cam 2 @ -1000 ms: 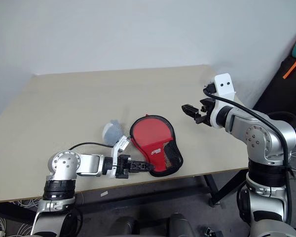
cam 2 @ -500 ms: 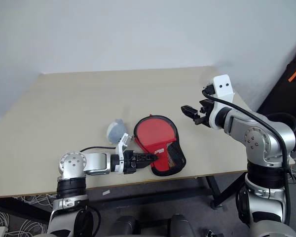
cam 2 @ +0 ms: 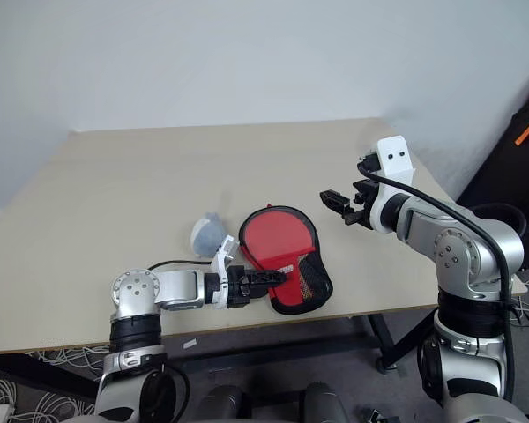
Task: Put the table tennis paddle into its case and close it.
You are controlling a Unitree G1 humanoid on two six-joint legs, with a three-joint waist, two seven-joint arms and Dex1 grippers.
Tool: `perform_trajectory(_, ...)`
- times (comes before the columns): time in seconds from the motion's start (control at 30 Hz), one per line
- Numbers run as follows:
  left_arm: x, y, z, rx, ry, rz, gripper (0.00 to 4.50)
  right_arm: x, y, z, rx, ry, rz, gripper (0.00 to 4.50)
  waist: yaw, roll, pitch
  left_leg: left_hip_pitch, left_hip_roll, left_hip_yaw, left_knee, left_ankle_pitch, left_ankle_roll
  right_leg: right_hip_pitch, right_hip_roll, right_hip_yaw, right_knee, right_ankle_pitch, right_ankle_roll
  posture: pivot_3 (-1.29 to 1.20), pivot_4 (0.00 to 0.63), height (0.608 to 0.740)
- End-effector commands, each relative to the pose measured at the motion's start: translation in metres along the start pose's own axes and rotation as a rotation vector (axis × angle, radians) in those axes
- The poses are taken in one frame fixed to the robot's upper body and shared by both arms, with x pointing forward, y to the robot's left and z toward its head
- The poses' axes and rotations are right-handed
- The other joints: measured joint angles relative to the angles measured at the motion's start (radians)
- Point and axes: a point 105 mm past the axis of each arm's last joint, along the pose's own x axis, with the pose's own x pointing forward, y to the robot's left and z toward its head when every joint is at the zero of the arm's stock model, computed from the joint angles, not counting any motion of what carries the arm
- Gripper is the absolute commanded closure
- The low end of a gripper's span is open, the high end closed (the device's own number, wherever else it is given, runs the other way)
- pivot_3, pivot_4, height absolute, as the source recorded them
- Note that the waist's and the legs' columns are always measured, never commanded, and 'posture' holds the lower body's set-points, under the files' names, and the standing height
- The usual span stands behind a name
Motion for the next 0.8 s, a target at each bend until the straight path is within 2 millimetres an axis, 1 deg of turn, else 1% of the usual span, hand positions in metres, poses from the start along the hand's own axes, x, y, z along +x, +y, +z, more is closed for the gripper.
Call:
perform_trajectory(0.03, 0.000, 0.019, -0.009, -0.018, 0.054, 0.103, 1.26, -0.003, 0.004, 0.016, -0.033, -0.059, 0.005, 0.27, -0.001, 0.000, 0.000, 0.000, 0.000, 0.000, 0.000, 0.000, 0.000, 0.000, 0.000, 0.000, 0.000, 0.000, 0.000, 0.00, 0.000, 0.740)
perform_trajectory(0.07, -0.001, 0.020, -0.010, -0.017, 0.059, 0.107, 1.56, -0.003, 0.005, 0.016, -0.034, -0.060, 0.007, 0.27, -0.001, 0.000, 0.000, 0.000, 0.000, 0.000, 0.000, 0.000, 0.000, -0.001, 0.000, 0.000, 0.000, 0.000, 0.000, 0.00, 0.000, 0.740)
perform_trajectory(0.13, -0.001, 0.021, -0.010, -0.017, 0.066, 0.112, 2.40, -0.003, 0.005, 0.017, -0.035, -0.061, 0.010, 0.27, -0.001, 0.000, 0.000, 0.000, 0.000, 0.000, -0.001, 0.000, 0.000, -0.002, 0.000, 0.000, 0.000, 0.000, 0.000, 0.00, 0.000, 0.740)
perform_trajectory(0.17, -0.002, 0.022, -0.011, -0.018, 0.070, 0.114, 2.69, -0.003, 0.006, 0.017, -0.036, -0.061, 0.011, 0.27, -0.001, 0.000, 0.000, 0.000, 0.000, 0.000, -0.002, 0.000, 0.000, -0.002, 0.000, 0.000, 0.000, 0.000, 0.000, 0.00, 0.000, 0.740)
perform_trajectory(0.2, -0.002, 0.023, -0.012, -0.017, 0.077, 0.119, 3.14, -0.003, 0.006, 0.017, -0.037, -0.062, 0.013, 0.27, -0.001, 0.000, 0.000, -0.001, 0.001, 0.000, -0.002, 0.000, 0.000, -0.003, 0.000, 0.000, 0.000, 0.000, 0.000, 0.00, 0.000, 0.740)
perform_trajectory(0.3, -0.003, 0.026, -0.014, -0.016, 0.094, 0.128, 4.25, -0.002, 0.008, 0.018, -0.039, -0.063, 0.018, 0.27, -0.001, 0.000, 0.000, -0.001, 0.001, 0.001, -0.004, 0.000, 0.000, -0.003, 0.001, 0.000, -0.001, 0.000, 0.000, 0.00, 0.000, 0.740)
perform_trajectory(0.33, -0.004, 0.025, -0.014, -0.012, 0.097, 0.128, 4.45, -0.002, 0.008, 0.018, -0.039, -0.064, 0.019, 0.27, -0.001, 0.000, 0.000, -0.001, 0.001, 0.001, -0.004, 0.000, 0.000, -0.003, 0.001, 0.000, -0.001, 0.000, 0.000, 0.00, 0.000, 0.740)
perform_trajectory(0.5, -0.006, 0.024, -0.014, 0.009, 0.110, 0.125, 4.45, -0.002, 0.010, 0.017, -0.040, -0.064, 0.023, 0.27, -0.002, 0.000, 0.000, -0.001, 0.001, 0.001, -0.004, 0.000, 0.000, -0.003, 0.001, 0.001, -0.002, 0.000, 0.000, 0.00, 0.000, 0.740)
perform_trajectory(0.63, -0.013, 0.019, -0.016, 0.054, 0.134, 0.100, 4.45, -0.001, 0.011, 0.017, -0.039, -0.063, 0.025, 0.27, -0.002, 0.000, 0.000, -0.001, 0.002, 0.001, -0.006, 0.000, 0.000, -0.004, 0.001, 0.001, -0.002, 0.000, 0.000, 0.00, 0.000, 0.740)
perform_trajectory(0.7, -0.019, 0.015, -0.020, 0.085, 0.157, 0.071, 4.45, -0.001, 0.011, 0.016, -0.039, -0.061, 0.027, 0.27, -0.002, 0.000, 0.000, -0.001, 0.002, 0.001, -0.008, 0.000, 0.000, -0.005, 0.002, 0.001, -0.003, 0.000, 0.000, 0.00, 0.000, 0.740)
perform_trajectory(0.8, -0.038, 0.013, -0.033, 0.144, 0.228, 0.053, 4.45, 0.000, 0.011, 0.015, -0.038, -0.057, 0.032, 0.27, -0.008, 0.000, 0.000, -0.001, 0.003, 0.001, -0.013, 0.000, -0.001, -0.005, 0.002, 0.001, -0.008, 0.000, 0.000, 0.00, 0.000, 0.740)
